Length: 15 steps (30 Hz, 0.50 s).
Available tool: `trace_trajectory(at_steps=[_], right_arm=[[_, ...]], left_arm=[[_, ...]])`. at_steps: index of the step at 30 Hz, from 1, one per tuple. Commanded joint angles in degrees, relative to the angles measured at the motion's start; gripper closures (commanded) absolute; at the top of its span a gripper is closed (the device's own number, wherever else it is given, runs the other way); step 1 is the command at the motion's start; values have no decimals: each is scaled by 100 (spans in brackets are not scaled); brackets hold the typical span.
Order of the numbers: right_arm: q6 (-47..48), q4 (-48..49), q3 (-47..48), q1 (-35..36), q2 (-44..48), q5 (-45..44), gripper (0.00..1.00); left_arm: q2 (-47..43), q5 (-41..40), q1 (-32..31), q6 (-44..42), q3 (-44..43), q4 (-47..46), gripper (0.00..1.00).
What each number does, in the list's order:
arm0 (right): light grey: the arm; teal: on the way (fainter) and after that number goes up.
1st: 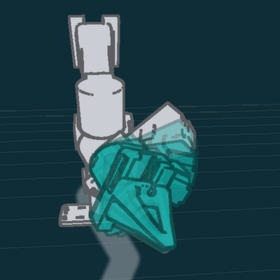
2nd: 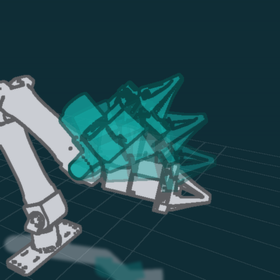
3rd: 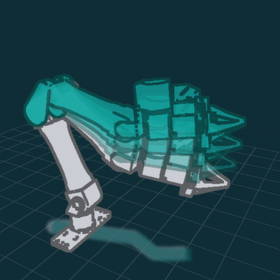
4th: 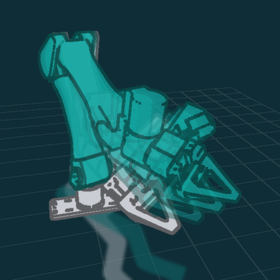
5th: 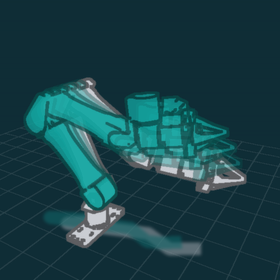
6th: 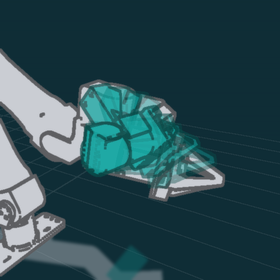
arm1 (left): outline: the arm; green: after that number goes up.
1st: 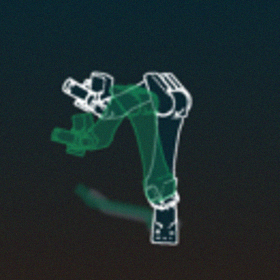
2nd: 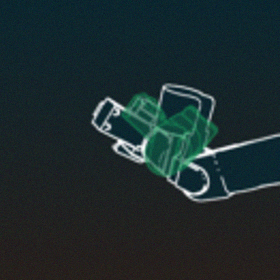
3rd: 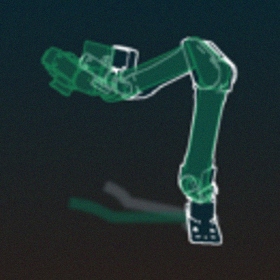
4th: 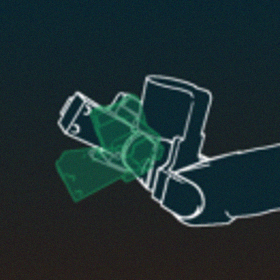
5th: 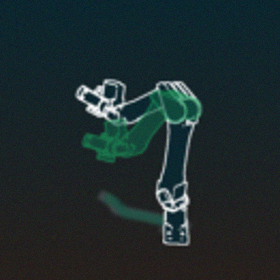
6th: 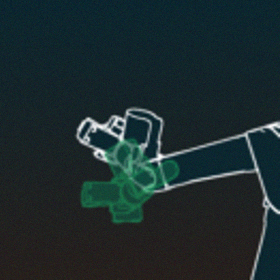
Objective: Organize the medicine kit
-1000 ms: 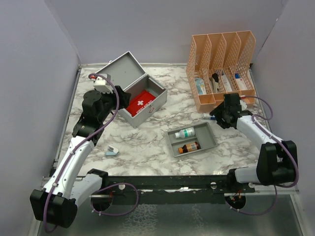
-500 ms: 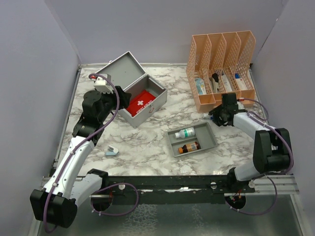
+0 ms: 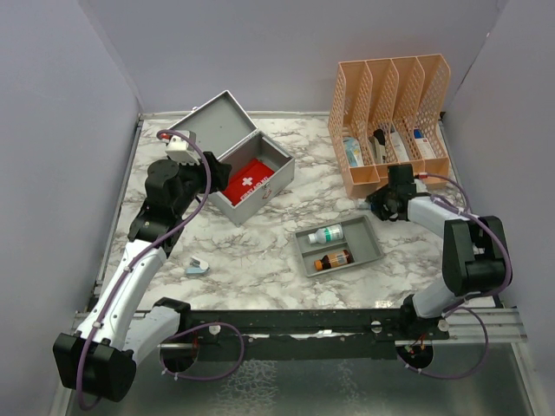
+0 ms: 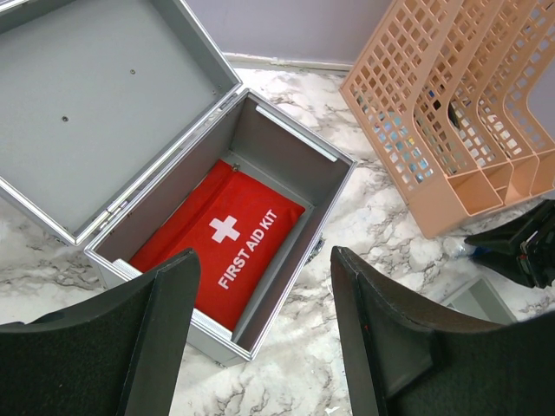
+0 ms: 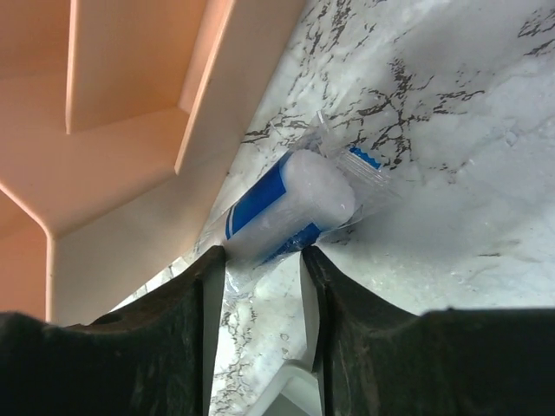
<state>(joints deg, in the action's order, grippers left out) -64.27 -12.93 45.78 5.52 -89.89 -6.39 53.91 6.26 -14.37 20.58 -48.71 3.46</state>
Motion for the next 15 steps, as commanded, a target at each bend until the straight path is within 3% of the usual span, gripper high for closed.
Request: trace_trajectory(at_steps=[1,7,15], right_arm=[[73,-88,-24,-33,-92,-335,64],[589,32,-168,-37,432,-548,82],[1680,-683,86,-33,1209,-390,89]], left_arm=[[-1,96,-22,-80,45,-176,35],[7,95,-21,-77,54,-173,35],[-8,111,-31,-64,54,-191,35]])
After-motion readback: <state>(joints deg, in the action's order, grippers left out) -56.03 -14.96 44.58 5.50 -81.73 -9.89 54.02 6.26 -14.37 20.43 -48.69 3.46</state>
